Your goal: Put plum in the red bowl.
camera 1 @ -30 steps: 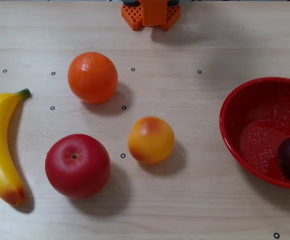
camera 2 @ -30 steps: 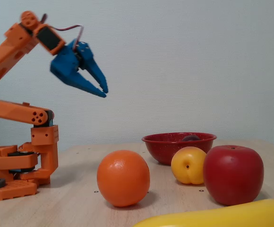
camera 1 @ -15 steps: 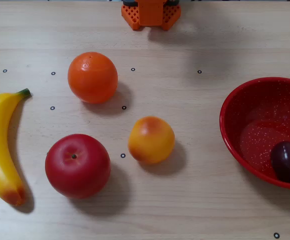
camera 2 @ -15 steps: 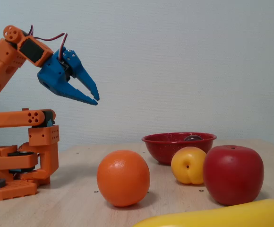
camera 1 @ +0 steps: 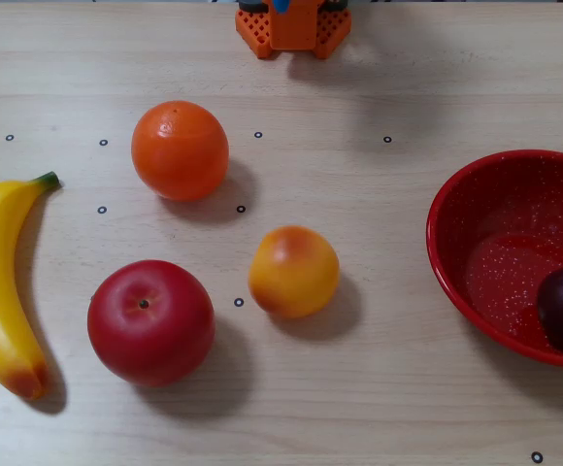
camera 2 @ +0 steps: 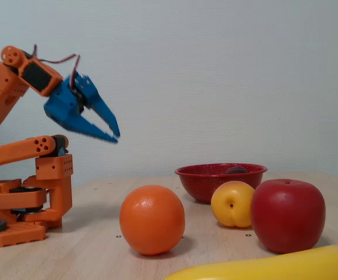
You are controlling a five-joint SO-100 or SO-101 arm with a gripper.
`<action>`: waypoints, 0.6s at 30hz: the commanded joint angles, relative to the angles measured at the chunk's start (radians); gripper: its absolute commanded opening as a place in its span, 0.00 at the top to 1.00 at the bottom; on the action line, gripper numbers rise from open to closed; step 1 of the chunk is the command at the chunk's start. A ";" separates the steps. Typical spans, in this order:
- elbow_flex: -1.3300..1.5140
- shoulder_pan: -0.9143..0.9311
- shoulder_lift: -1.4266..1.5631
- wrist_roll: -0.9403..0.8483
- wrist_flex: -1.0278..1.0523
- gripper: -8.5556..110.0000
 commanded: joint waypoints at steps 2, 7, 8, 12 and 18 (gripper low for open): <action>-0.002 0.038 0.061 0.006 -0.052 0.93; 0.109 0.034 0.061 0.011 -0.199 0.93; 0.143 0.034 0.061 0.012 -0.247 0.93; 0.298 0.032 0.061 0.041 -0.416 0.93; 0.500 -0.005 0.061 0.117 -0.569 0.93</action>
